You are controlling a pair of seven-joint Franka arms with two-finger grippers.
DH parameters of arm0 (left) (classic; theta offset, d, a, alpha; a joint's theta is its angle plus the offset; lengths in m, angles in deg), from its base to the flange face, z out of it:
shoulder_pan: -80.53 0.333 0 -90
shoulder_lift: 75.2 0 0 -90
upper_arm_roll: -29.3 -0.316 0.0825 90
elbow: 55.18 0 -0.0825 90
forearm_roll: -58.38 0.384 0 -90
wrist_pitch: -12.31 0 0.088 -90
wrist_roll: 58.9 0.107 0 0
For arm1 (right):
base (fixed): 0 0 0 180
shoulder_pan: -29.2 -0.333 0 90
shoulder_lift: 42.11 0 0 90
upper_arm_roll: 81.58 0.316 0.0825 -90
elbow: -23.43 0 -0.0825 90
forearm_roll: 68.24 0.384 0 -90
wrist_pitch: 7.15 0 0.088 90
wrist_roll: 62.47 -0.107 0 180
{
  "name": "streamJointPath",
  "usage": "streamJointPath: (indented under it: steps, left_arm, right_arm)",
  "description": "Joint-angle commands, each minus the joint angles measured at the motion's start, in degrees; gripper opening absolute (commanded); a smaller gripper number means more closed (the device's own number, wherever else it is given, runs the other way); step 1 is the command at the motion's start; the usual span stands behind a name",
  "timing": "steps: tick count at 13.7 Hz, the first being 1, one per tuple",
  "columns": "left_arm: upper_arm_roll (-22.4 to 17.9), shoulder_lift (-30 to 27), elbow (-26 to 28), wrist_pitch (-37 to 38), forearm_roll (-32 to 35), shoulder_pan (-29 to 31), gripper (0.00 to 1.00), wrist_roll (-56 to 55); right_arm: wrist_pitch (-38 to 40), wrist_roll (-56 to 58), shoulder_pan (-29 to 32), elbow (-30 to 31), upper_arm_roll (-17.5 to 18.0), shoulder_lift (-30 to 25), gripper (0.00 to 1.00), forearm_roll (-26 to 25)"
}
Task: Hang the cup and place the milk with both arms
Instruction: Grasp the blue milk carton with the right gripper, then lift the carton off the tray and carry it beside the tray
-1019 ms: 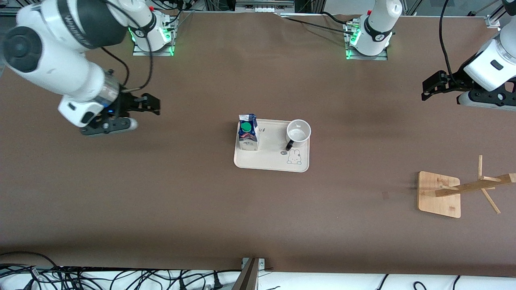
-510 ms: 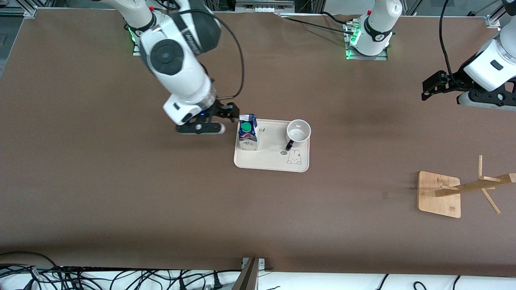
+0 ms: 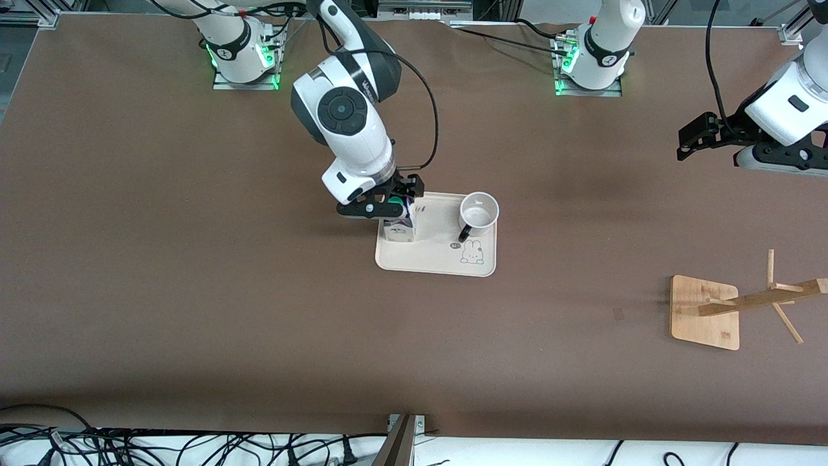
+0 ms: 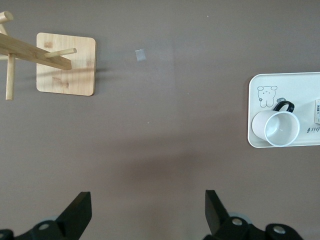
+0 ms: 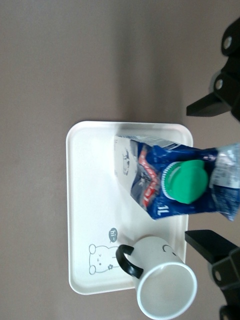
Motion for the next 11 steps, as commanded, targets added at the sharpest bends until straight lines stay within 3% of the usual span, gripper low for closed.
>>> streamJointPath:
  steps: [1,2,7,8,11]
  left_arm:
    - [-0.1,1.0,-2.2,1.5,0.4,-0.2,1.0,0.7]
    - [-0.2,1.0,-2.2,1.5,0.4,-0.2,1.0,0.7]
    - [-0.1,1.0,-2.2,1.6,0.4,-0.2,1.0,0.8]
    - [-0.2,1.0,-2.2,1.6,0.4,-0.2,1.0,0.8]
    - [-0.1,1.0,-2.2,1.6,0.4,-0.2,1.0,0.8]
  right_arm:
    - [-3.1,-1.2,-1.5,0.9,-0.7,1.4,1.0,-0.7]
    - [-3.9,-1.2,-2.0,1.7,-0.8,1.6,0.94,-0.7]
    - [-3.6,-1.1,-2.0,1.7,-0.8,1.6,0.4,-1.4]
    - [-3.6,-1.1,-2.0,1.6,-0.8,1.4,0.35,-1.4]
    - [-3.1,-0.4,-2.0,1.3,-0.8,0.2,0.34,-1.4]
